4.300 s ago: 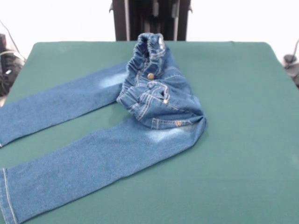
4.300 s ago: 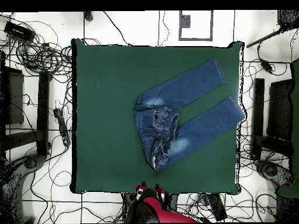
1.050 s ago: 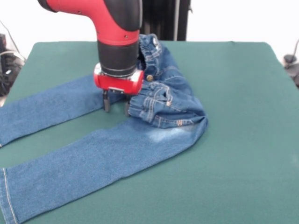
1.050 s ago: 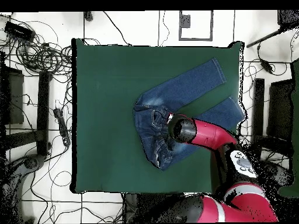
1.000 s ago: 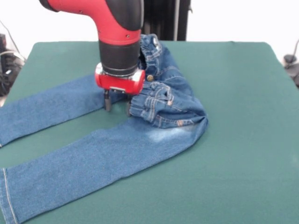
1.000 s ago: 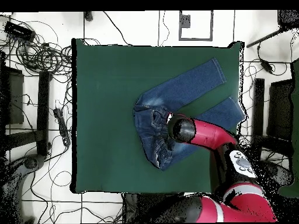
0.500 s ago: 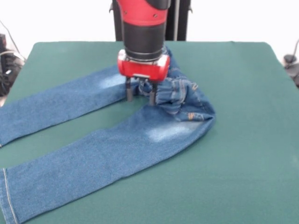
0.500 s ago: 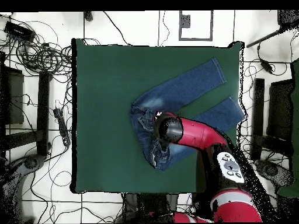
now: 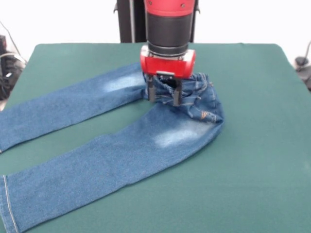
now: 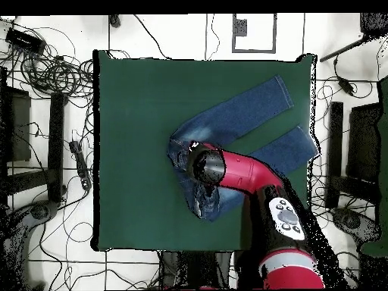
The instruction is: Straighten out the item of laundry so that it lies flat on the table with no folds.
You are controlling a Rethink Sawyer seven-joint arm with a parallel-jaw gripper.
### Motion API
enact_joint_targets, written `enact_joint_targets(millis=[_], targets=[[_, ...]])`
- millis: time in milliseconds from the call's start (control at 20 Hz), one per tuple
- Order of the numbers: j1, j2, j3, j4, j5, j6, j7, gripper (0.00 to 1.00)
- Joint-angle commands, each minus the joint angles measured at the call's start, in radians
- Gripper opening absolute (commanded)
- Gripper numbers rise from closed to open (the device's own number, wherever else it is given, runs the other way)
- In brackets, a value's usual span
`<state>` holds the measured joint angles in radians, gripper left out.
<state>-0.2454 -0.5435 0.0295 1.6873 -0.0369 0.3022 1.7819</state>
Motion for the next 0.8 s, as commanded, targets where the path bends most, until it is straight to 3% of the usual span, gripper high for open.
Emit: enact_joint_targets(millis=[50, 800], targets=[[0.059, 0.030, 0.077, 0.093, 0.084, -0.021, 0.249, 1.00], [0.114, -0.052, 0.067, 0.244, 0.176, -0.064, 0.297, 1.00]])
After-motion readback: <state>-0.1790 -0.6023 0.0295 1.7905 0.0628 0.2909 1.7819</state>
